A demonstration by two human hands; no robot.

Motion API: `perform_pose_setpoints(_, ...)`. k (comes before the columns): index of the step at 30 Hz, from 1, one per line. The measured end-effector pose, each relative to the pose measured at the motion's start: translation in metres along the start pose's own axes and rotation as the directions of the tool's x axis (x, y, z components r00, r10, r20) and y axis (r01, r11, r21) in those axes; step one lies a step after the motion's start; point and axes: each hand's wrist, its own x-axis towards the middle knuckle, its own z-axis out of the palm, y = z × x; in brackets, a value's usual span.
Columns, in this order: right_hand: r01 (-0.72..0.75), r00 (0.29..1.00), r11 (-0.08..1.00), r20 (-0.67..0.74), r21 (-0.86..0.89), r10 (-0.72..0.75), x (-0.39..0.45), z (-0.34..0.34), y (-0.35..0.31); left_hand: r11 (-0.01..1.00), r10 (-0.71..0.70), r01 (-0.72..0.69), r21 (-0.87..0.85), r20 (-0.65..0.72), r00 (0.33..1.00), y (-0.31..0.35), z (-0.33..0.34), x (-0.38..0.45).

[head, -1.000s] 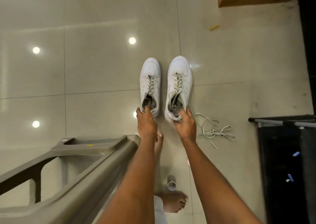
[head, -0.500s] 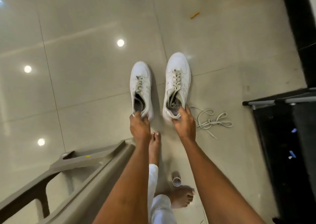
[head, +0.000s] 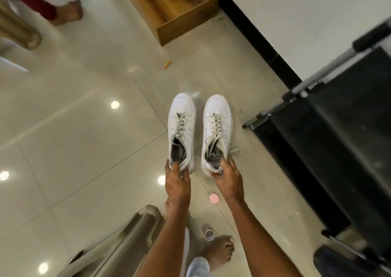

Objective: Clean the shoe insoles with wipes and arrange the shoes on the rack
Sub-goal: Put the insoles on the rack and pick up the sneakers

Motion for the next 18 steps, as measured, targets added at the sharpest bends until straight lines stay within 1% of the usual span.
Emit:
perform_pose_setpoints(2, -0.011, 1.0, 1.0, -0.021, 0.005, 0.011, 0.001, -0.008, 0.015, 0.996, 0.075, -0.077, 0.044, 0.03, 0.997, 0.002, 0.012, -0.003)
perform_pose_setpoints(6, -0.012, 0.999, 1.0, -0.036, 0.013, 0.013, 0.004, -0.013, 0.04, 0.977, 0.178, -0.184, 0.105, 0.064, 0.982, -0.001, 0.029, -0.006)
perform_pose_setpoints(10, -0.036, 0.998, 0.998, -0.047, 0.055, 0.038, 0.003, -0.014, 0.05, 0.946, 0.265, -0.276, 0.169, 0.086, 0.96, -0.012, 0.031, -0.008)
perform_pose_setpoints(13, -0.074, 0.996, 0.995, -0.035, 0.067, 0.076, -0.002, -0.022, 0.047, 0.938, 0.29, -0.304, 0.169, 0.101, 0.952, -0.012, 0.025, -0.011)
perform_pose_setpoints(18, -0.098, 0.994, 0.994, -0.034, 0.041, 0.099, -0.024, -0.04, 0.038, 0.929, 0.313, -0.332, 0.165, 0.127, 0.941, 0.0, 0.011, -0.025)
